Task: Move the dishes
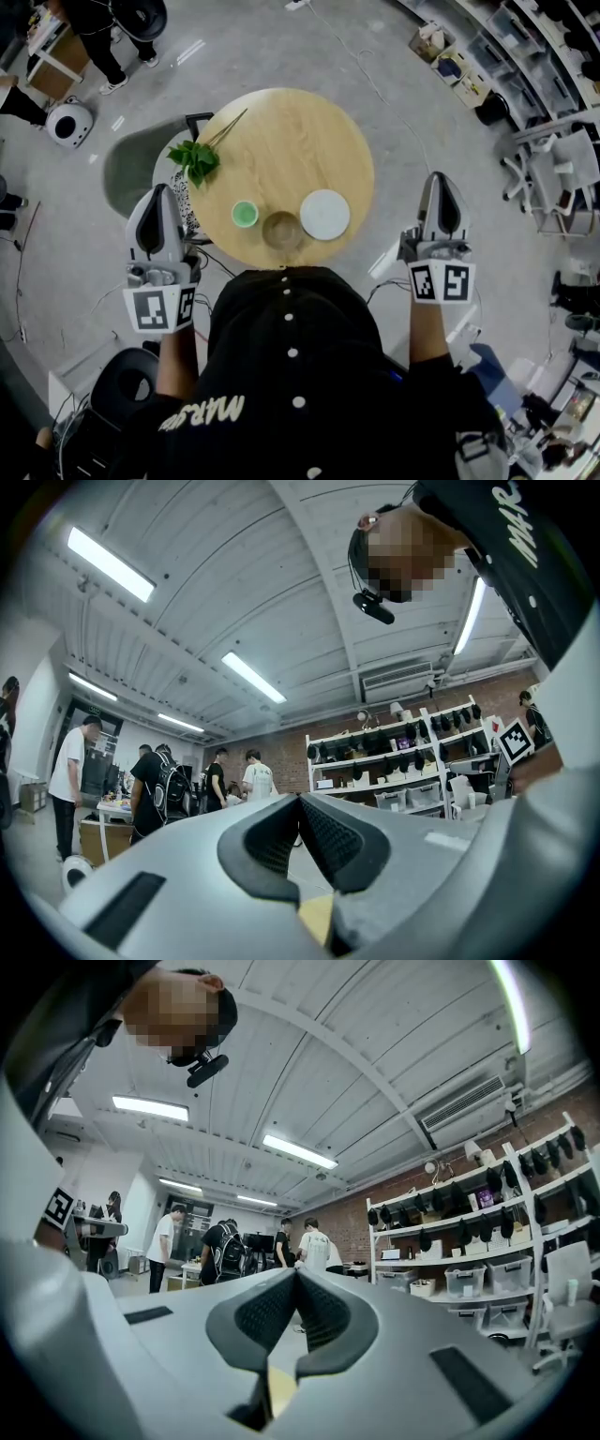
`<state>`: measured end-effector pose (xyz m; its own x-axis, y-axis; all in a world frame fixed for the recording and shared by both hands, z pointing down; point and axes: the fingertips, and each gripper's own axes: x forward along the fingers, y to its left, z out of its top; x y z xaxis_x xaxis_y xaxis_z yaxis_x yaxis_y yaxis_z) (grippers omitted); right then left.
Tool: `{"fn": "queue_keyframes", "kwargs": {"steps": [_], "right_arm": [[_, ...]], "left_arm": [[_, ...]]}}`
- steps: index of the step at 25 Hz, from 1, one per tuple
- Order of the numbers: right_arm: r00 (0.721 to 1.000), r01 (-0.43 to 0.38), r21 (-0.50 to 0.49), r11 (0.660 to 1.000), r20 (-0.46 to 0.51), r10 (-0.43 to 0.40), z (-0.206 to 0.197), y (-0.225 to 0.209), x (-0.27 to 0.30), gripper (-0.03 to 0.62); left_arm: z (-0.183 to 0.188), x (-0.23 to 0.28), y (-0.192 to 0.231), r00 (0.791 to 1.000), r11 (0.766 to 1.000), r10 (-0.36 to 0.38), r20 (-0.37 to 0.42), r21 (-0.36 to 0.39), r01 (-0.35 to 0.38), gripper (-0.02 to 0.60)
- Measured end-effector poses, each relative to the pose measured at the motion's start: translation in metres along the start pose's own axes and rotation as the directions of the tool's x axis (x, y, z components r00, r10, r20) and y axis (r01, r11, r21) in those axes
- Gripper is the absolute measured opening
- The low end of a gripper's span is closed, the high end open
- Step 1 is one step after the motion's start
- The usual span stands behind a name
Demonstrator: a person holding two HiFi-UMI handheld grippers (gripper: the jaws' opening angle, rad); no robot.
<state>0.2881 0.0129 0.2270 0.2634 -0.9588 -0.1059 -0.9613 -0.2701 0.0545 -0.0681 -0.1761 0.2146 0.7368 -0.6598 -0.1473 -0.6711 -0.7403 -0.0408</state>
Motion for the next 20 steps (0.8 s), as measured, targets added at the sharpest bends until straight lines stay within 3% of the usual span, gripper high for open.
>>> {"fn": "queue_keyframes", "kwargs": {"steps": [20], "right_arm": [[0.999, -0.044, 0.011, 0.999, -0.001, 0.044, -0.003, 0.023, 0.008, 0.002]], "left_arm": [[-0.001, -0.004, -0.005, 1.000, 1.000, -0.001, 0.004, -0.012, 0.002, 0.003]]}}
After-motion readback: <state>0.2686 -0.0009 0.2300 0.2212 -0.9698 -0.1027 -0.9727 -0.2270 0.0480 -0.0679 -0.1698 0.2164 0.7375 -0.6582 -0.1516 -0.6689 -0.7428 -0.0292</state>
